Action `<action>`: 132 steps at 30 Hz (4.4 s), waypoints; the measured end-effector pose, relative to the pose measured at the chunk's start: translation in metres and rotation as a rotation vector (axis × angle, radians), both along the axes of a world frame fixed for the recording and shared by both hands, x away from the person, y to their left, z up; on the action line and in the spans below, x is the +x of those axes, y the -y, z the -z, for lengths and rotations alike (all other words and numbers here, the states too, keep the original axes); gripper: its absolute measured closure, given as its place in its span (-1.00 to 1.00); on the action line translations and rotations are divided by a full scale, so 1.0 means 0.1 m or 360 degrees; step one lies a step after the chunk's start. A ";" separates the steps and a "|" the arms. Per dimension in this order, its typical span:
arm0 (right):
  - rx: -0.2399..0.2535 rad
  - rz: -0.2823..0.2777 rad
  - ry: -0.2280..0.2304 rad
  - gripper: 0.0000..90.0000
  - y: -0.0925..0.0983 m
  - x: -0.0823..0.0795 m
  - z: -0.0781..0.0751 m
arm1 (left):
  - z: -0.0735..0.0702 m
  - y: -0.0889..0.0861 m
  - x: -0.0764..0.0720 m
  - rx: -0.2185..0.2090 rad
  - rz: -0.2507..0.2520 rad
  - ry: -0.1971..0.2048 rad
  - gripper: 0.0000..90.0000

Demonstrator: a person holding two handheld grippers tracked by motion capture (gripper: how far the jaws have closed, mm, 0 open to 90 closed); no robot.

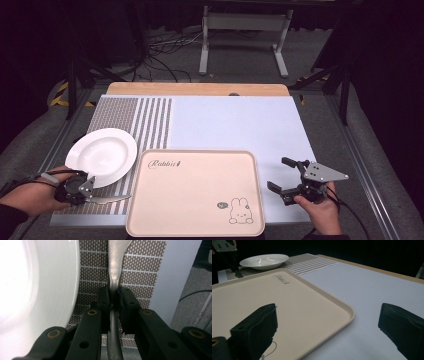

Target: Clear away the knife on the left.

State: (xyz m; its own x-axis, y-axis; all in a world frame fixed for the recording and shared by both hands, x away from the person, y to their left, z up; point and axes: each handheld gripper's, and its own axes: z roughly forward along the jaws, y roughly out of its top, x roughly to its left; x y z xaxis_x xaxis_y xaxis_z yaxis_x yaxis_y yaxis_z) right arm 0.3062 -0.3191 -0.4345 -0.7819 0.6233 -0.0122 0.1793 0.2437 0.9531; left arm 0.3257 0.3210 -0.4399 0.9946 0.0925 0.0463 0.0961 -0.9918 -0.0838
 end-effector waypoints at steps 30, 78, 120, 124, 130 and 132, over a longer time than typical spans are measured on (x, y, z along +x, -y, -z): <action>0.0021 0.0030 0.0020 -0.94 0.06 -0.01 -0.04 | -0.54 -0.04 -0.03 -0.0335 -0.0253 0.0096 0.78; 0.0009 0.0094 -0.0016 -0.93 0.11 0.03 0.01 | -0.81 0.84 0.08 -0.0854 -0.0761 -0.0084 0.78; 0.0012 0.0083 -0.0031 -0.94 0.13 0.03 0.03 | -0.19 1.47 0.10 -0.0842 -0.0831 -0.0412 0.78; 0.0010 0.0082 -0.0034 -0.94 0.13 0.03 0.03 | -0.14 1.46 0.08 -0.0830 -0.0857 -0.0438 0.78; 0.0007 0.0084 -0.0032 -0.94 0.13 0.02 0.03 | -0.09 1.45 0.08 -0.0819 -0.0888 -0.0448 0.78; 0.0008 0.0084 -0.0031 -0.94 0.13 0.02 0.03 | -0.08 1.44 0.08 -0.0816 -0.0899 -0.0452 0.78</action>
State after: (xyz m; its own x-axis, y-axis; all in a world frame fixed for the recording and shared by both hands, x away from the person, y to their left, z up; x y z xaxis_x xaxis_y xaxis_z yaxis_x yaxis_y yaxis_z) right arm 0.3087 -0.3320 -0.4374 -0.7480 0.6636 0.0060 0.2104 0.2285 0.9505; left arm 0.3339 0.1769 -0.4316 0.7591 0.5248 -0.3852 0.6367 -0.7217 0.2715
